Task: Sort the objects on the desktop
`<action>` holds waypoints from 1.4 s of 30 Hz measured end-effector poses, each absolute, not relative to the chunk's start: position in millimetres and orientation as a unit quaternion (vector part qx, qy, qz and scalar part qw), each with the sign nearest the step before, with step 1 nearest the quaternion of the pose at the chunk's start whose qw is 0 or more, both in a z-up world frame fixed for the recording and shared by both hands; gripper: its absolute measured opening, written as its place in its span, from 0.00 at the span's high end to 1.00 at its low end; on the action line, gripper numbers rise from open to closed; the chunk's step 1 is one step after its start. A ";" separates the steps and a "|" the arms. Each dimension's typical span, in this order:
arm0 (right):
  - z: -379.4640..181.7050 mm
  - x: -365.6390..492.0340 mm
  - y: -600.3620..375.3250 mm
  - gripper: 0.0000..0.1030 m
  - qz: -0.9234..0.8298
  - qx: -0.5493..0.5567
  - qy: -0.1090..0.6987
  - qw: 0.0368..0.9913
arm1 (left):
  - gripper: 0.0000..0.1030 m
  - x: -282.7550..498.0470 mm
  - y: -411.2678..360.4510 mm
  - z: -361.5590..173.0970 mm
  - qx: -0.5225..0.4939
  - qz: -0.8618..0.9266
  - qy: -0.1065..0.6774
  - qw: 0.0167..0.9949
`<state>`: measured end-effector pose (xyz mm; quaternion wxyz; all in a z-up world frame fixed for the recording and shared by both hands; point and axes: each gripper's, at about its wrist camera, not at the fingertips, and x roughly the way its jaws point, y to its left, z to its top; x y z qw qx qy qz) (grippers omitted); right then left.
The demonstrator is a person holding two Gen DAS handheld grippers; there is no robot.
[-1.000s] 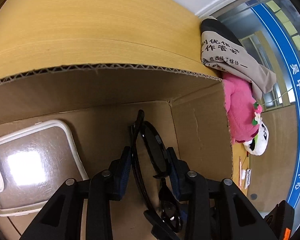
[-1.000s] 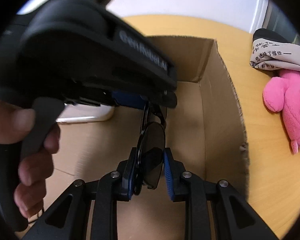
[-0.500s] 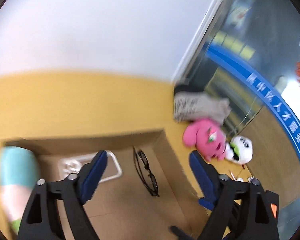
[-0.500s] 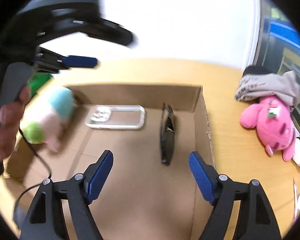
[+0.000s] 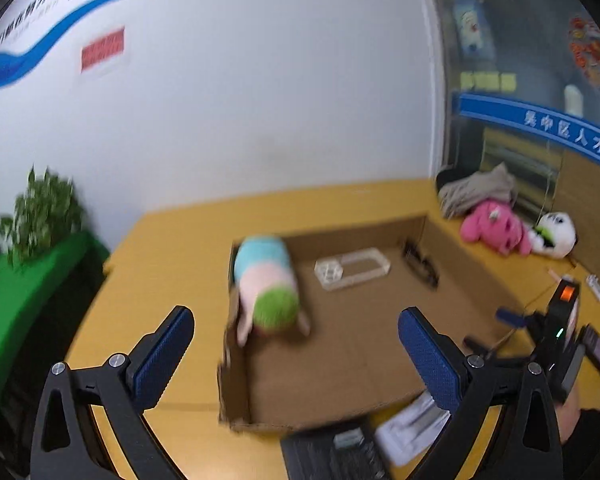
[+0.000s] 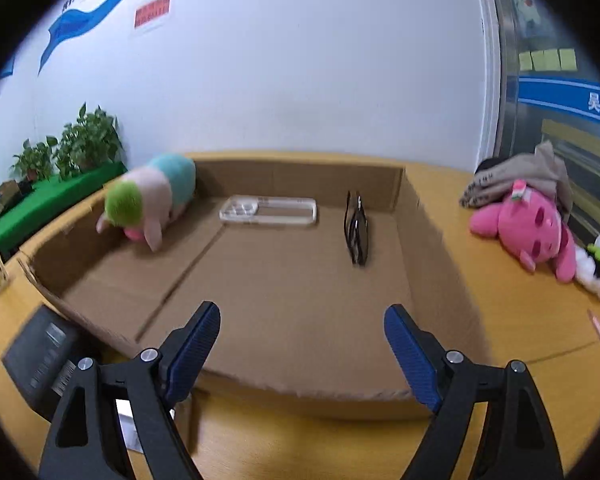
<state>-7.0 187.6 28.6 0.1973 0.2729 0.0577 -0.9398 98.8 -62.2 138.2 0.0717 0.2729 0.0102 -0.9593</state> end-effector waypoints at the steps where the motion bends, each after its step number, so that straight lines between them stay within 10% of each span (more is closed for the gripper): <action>1: 26.5 -3.2 188.9 0.18 -0.941 0.267 0.050 0.201 | 0.00 95.5 -65.6 120.7 0.282 -0.956 0.023 0.074; 10: 18.9 -14.6 186.1 0.02 -0.943 0.268 0.046 0.191 | 0.00 66.1 -63.7 20.2 0.286 -0.954 0.067 0.065; 42: 18.4 -11.8 184.0 0.01 -0.945 0.267 0.046 0.183 | 0.00 50.5 -61.5 12.3 0.325 -0.940 0.029 0.094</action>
